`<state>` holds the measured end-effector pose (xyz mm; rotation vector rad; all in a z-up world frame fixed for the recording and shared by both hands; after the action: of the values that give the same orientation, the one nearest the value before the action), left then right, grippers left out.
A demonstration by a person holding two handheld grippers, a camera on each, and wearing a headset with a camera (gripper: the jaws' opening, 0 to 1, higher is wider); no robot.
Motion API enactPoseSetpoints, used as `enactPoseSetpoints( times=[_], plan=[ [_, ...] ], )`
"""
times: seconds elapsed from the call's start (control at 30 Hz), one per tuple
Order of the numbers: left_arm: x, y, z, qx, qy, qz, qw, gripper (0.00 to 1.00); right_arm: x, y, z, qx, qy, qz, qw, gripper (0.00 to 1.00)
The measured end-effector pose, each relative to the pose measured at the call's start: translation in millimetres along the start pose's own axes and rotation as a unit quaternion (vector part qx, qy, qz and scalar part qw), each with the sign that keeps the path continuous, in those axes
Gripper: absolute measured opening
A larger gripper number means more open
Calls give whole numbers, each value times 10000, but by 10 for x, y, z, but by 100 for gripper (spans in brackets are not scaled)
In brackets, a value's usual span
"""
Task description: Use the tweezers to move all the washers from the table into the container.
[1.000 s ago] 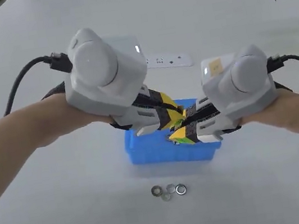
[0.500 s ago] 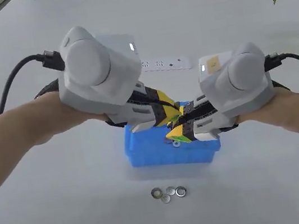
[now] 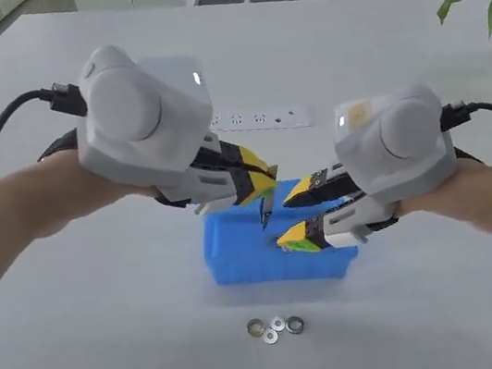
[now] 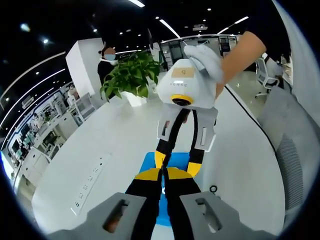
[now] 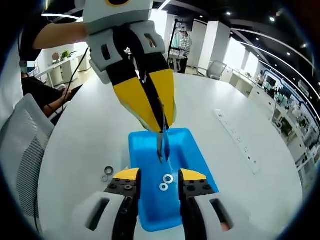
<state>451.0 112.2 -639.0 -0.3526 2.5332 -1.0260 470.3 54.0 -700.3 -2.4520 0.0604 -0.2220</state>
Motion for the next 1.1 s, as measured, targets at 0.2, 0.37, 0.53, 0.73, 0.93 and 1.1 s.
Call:
enactPoseSetpoints(
  times=[0.2,0.37,0.53,0.73,0.93,1.1],
  plan=[
    [3,-13,-116,18,-108,27,9999,5,5,-46,-185,211,399,44,9990,41],
    [19,-50,-210,120,-165,-62,9998,5,-130,4,-300,303,486,200,9982,51],
    [124,-72,-326,51,-180,-18,9998,5,-257,131,-397,466,545,520,9961,57],
    [318,-114,-451,36,-144,74,9999,5,-527,361,-440,550,421,652,9955,63],
    [462,-42,-508,12,-122,-55,9999,5,-770,524,-500,615,214,916,9937,70],
    [532,19,-554,127,-168,-369,9991,5,-886,591,-633,710,233,1065,9915,75]
  ],
)
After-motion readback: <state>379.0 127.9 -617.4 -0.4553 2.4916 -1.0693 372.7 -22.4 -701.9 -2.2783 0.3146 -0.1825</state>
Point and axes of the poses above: the centre of the closed fingertips' face, and the gripper's own axes: z roughly forward along the fingers, x roughly to its right, y roughly out of its underside, the point moved 4 cm from there along -z, roughly backward along the fingers, and after that the axes turned 10 degrees about -x, right-handed, at the moved point
